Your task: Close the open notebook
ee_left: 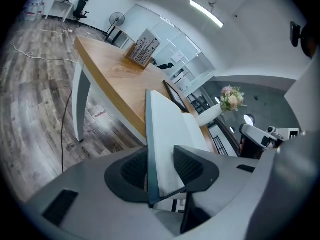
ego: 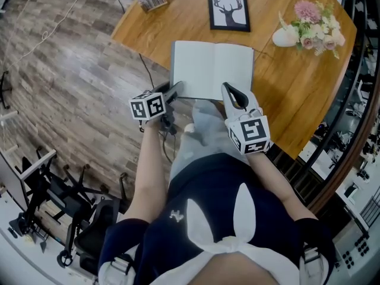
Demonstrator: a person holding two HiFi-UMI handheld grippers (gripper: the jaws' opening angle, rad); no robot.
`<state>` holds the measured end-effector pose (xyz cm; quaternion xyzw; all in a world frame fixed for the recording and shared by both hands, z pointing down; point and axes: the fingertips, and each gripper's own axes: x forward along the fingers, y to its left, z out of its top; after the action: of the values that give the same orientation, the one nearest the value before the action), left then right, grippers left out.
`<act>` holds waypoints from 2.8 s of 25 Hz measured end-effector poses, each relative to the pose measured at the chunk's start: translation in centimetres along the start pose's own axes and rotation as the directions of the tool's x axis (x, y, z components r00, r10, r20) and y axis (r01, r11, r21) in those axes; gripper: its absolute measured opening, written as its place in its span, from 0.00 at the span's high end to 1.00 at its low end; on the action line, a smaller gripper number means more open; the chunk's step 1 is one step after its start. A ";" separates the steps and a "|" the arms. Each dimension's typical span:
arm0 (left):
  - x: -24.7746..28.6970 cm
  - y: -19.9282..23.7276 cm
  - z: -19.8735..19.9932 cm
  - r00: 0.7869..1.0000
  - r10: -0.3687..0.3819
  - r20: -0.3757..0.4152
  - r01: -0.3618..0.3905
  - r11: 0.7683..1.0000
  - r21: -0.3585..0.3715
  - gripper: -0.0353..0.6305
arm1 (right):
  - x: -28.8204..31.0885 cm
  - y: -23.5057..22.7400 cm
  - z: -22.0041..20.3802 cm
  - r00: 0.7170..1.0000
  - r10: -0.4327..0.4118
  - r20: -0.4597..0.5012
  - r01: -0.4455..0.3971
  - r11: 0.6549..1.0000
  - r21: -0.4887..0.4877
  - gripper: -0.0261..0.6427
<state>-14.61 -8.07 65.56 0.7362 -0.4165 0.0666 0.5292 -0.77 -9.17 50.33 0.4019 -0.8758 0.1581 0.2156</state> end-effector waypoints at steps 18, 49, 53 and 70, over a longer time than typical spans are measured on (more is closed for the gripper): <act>-1.3 -1.6 1.2 1.000 0.012 0.029 -0.012 1.000 0.027 0.83 | -0.3 0.5 0.3 1.000 0.000 0.004 0.000 1.000 -0.017 0.96; -2.9 -5.2 2.3 0.998 0.032 0.055 -0.037 0.995 0.095 0.85 | -2.1 1.4 0.7 0.997 -0.058 0.043 0.058 0.998 -0.003 0.96; -3.1 -5.5 2.6 0.998 0.041 0.058 -0.046 0.994 0.102 0.85 | -2.2 1.3 1.0 0.997 -0.060 0.048 0.060 0.998 -0.001 0.96; -3.7 -7.4 3.3 0.993 0.091 0.078 -0.104 0.978 0.178 0.85 | -2.8 0.9 1.5 0.995 -0.069 0.078 0.069 0.998 0.007 0.96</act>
<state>-13.08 -8.08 56.80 0.7621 -0.4625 0.1045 0.4409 -0.25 -7.52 47.53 0.4381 -0.8689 0.1365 0.1855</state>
